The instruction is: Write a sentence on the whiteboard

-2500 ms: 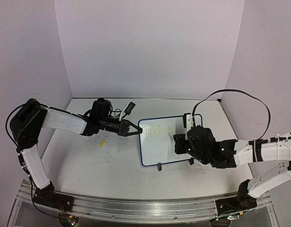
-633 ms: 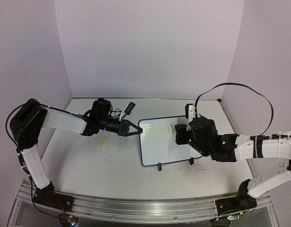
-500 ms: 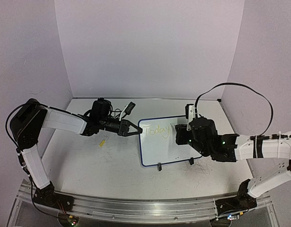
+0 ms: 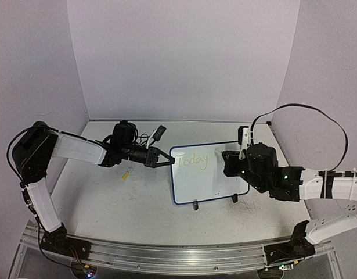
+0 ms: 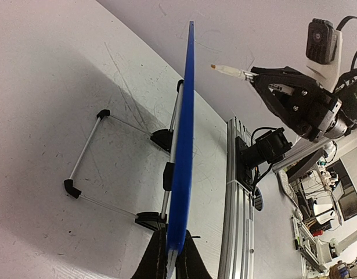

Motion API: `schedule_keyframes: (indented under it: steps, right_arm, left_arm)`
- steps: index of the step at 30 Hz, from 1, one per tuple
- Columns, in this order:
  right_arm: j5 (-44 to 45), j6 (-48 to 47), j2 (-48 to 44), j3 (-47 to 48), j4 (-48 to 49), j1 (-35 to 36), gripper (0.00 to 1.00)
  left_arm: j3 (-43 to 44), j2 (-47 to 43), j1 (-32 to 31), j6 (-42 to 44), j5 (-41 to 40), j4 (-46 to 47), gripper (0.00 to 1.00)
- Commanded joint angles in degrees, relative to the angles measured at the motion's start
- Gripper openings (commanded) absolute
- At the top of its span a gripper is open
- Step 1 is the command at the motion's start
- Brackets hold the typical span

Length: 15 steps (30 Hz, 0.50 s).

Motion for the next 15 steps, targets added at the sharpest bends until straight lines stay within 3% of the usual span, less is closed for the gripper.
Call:
schedule_keyframes:
  steps: [1, 15]
  right_arm:
    - [-0.44, -0.31, 3.22, 1.71, 1.69, 0.0, 0.0]
    - [2.56, 0.17, 5.43, 2.29, 2.3, -0.12, 0.0]
  left_arm:
    - [-0.43, -1.99, -0.5, -1.51, 1.66, -0.11, 0.0]
    - [-0.27, -1.98, -0.5, -1.53, 1.75, -0.11, 0.0]
